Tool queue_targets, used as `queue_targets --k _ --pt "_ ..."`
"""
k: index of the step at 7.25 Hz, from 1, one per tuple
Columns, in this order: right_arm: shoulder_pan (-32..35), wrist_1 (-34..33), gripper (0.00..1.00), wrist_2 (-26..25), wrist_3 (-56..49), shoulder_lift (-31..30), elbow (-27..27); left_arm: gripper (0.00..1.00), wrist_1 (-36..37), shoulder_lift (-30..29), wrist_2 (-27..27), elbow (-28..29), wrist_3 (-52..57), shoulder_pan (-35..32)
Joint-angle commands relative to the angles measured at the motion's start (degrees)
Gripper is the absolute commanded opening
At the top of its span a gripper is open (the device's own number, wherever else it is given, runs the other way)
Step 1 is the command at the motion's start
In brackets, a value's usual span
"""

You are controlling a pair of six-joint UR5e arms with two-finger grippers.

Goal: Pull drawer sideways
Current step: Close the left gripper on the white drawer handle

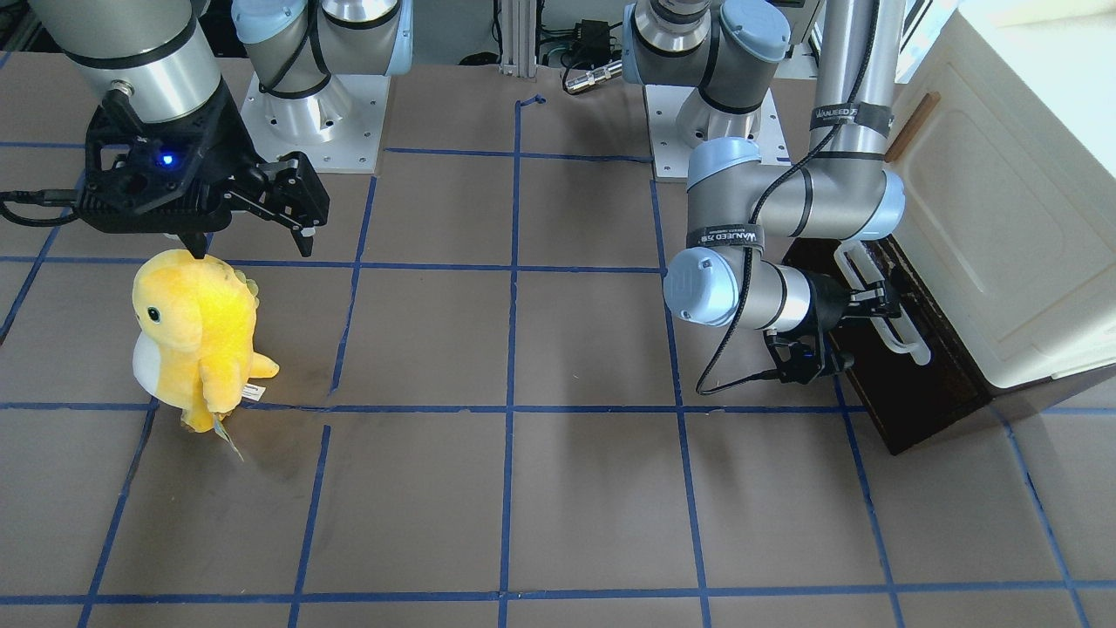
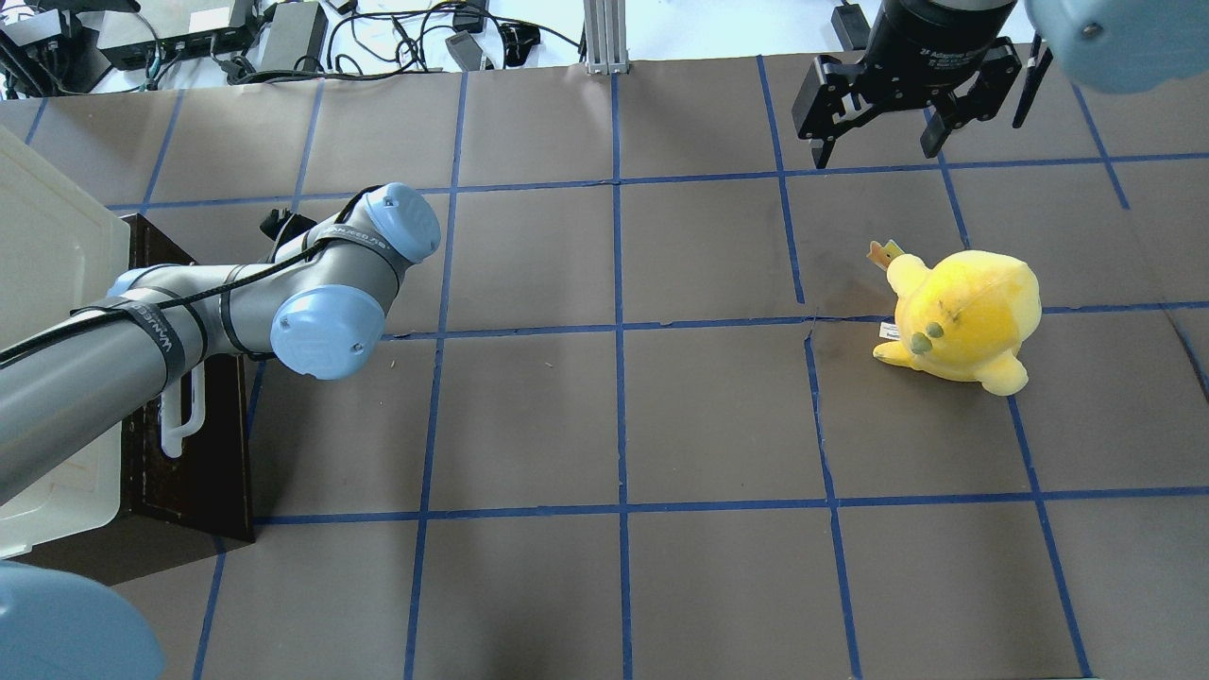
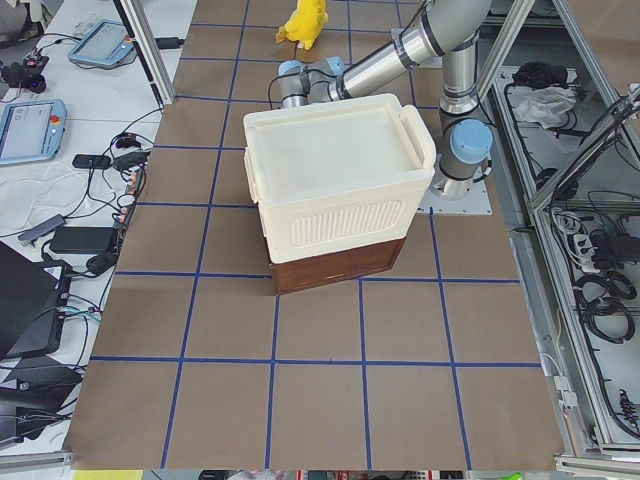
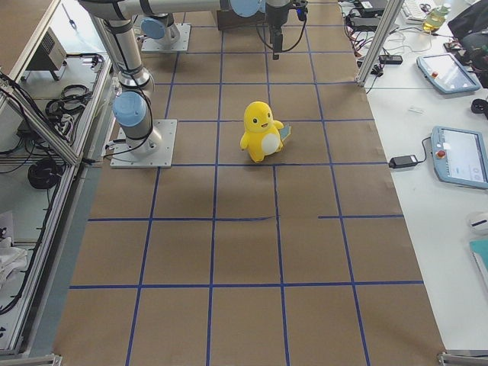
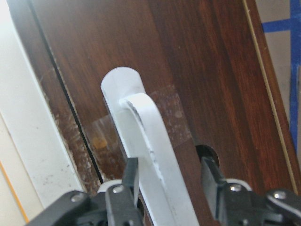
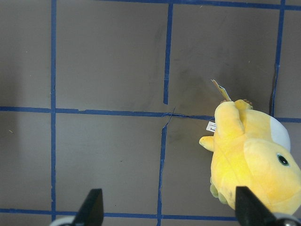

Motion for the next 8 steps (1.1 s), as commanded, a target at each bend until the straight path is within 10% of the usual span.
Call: queue_targets --k 1,8 --pt "0.0 0.0 1.00 0.0 0.0 0.0 0.0 0.53 0.0 0.1 -0.1 0.0 0.0 0.0" --pt "0.0 0.0 1.00 0.0 0.0 0.0 0.0 0.44 0.0 0.4 -0.2 -0.4 0.3 0.0"
